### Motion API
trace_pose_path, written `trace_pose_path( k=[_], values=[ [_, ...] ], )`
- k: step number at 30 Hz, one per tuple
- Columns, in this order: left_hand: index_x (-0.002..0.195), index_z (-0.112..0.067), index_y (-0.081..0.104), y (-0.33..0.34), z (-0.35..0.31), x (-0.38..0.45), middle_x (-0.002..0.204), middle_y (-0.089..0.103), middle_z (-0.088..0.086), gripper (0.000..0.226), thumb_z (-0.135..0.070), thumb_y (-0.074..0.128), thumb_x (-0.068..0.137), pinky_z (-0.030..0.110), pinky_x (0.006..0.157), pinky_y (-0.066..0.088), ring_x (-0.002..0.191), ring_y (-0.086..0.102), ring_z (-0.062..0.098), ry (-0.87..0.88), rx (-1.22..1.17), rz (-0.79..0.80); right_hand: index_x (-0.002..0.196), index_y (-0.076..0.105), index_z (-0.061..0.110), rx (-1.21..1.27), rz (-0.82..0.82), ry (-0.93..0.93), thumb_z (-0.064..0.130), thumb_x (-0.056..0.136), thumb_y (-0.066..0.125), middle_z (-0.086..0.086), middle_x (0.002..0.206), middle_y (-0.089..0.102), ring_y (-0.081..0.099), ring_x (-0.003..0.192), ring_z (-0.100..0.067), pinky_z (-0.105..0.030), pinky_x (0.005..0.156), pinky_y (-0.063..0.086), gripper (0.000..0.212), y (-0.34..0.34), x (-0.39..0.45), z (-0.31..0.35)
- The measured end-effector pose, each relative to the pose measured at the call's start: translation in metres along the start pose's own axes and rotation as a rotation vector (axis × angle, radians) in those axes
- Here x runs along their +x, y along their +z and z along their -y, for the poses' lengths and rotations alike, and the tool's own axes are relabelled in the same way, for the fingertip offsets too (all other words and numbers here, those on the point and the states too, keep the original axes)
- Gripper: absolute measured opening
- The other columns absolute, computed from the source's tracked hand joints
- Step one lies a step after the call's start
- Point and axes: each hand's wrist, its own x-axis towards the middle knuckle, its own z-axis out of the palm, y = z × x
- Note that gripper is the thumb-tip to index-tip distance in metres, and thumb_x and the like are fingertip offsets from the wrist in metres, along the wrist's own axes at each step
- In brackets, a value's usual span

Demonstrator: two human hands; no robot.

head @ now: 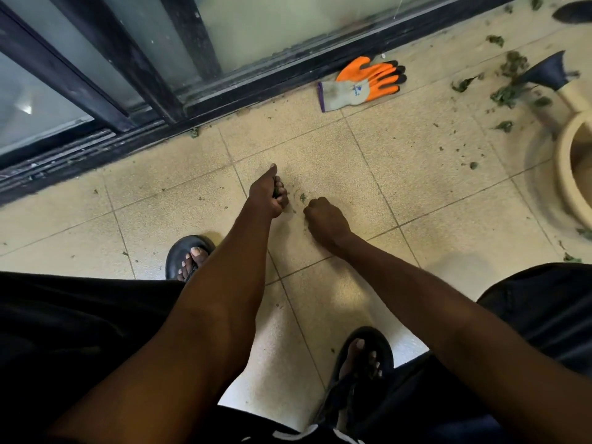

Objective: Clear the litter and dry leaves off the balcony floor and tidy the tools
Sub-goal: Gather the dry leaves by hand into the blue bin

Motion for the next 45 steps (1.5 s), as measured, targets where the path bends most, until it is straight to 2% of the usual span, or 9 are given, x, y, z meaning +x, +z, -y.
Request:
trace_pose_path(
  k=[5, 8, 12, 16, 21, 25, 34, 41, 45],
  values=[
    [0.07, -0.017, 0.05, 0.002, -0.006, -0.01, 0.039, 0.036, -0.006, 0.038, -0.041, 0.055, 0.098, 0.014, 0.033, 0.02, 0.031, 0.03, 0.006, 0.023, 0.078, 0.007, 0.094, 0.071, -0.009, 1.401, -0.162, 0.834, -0.013, 0.084, 0.062, -0.015, 0.08, 0.07, 0.069, 0.079, -0.028, -0.033, 0.071, 0.06, 0.014, -0.046, 0.03, -0.035],
    [0.078, -0.014, 0.053, 0.023, -0.004, -0.023, 0.037, 0.035, -0.005, 0.035, -0.041, 0.052, 0.099, 0.011, 0.034, 0.021, 0.028, 0.029, 0.007, 0.034, 0.124, 0.046, 0.119, 0.056, -0.012, 1.915, -0.008, 0.833, -0.019, 0.091, 0.046, -0.016, 0.09, 0.062, 0.062, 0.093, -0.025, -0.024, 0.086, 0.053, 0.03, -0.087, 0.035, -0.039],
    [0.08, -0.014, 0.054, 0.069, -0.002, -0.043, 0.037, 0.035, -0.004, 0.038, -0.047, 0.05, 0.099, 0.011, 0.032, 0.022, 0.027, 0.028, 0.006, 0.069, 0.173, 0.106, 0.102, 0.064, -0.015, 1.733, -0.021, 0.655, -0.02, 0.084, 0.055, -0.015, 0.081, 0.066, 0.065, 0.078, -0.023, -0.026, 0.075, 0.059, 0.021, -0.134, 0.033, -0.029],
    [0.081, -0.02, 0.06, 0.134, -0.001, -0.075, 0.048, 0.046, -0.002, 0.042, -0.056, 0.045, 0.097, 0.014, 0.036, 0.029, 0.035, 0.04, 0.009, 0.11, 0.174, 0.2, 0.07, 0.075, 0.008, 0.979, -0.292, 0.601, -0.003, 0.075, 0.064, -0.005, 0.069, 0.072, 0.069, 0.067, -0.016, -0.022, 0.062, 0.055, 0.016, -0.176, 0.016, -0.036],
    [0.11, -0.008, 0.068, 0.221, 0.014, -0.126, 0.107, 0.071, 0.012, 0.055, -0.055, 0.043, 0.097, 0.037, 0.099, 0.049, 0.106, 0.065, 0.026, 0.067, 0.2, 0.377, 0.077, 0.071, 0.001, 0.664, -0.421, 0.708, 0.009, 0.082, 0.055, -0.019, 0.082, 0.07, 0.067, 0.079, -0.032, -0.029, 0.057, 0.038, 0.018, -0.22, -0.028, -0.079],
    [0.078, -0.012, 0.056, 0.292, 0.044, -0.175, 0.06, 0.064, 0.005, 0.037, -0.028, 0.035, 0.104, 0.024, 0.062, 0.047, 0.063, 0.063, 0.015, 0.083, 0.415, 0.519, 0.072, 0.066, 0.007, 0.677, -0.677, 0.843, 0.004, 0.081, 0.047, -0.011, 0.076, 0.065, 0.061, 0.074, -0.024, -0.029, 0.058, 0.034, 0.021, -0.252, -0.078, -0.129],
    [0.097, -0.008, 0.064, 0.407, 0.115, -0.161, 0.082, 0.072, 0.009, 0.033, -0.03, 0.041, 0.102, 0.027, 0.068, 0.052, 0.084, 0.064, 0.019, 0.008, 0.644, 0.61, 0.089, 0.067, 0.011, 0.436, -0.825, 1.178, 0.017, 0.09, 0.055, -0.011, 0.091, 0.068, 0.063, 0.086, -0.028, -0.032, 0.065, 0.046, 0.014, -0.251, -0.127, -0.244],
    [0.059, -0.017, 0.057, 0.449, 0.199, -0.123, 0.039, 0.038, -0.005, 0.044, -0.024, 0.046, 0.101, 0.015, 0.029, 0.017, 0.028, 0.029, 0.006, -0.211, 0.781, 0.633, 0.076, 0.07, 0.013, 1.425, -0.826, 0.955, -0.003, 0.079, 0.065, -0.009, 0.078, 0.065, 0.055, 0.066, -0.011, -0.022, 0.06, 0.044, 0.017, -0.206, -0.226, -0.313],
    [0.062, -0.019, 0.042, 0.443, 0.248, -0.101, 0.041, 0.036, -0.005, 0.042, -0.033, 0.053, 0.099, 0.015, 0.032, 0.016, 0.029, 0.031, 0.008, -0.289, 0.868, 0.588, 0.075, 0.069, 0.003, 1.189, -1.286, 1.462, 0.004, 0.076, 0.068, -0.009, 0.069, 0.066, 0.063, 0.066, -0.021, -0.032, 0.06, 0.052, 0.002, -0.14, -0.281, -0.347]
  ],
)
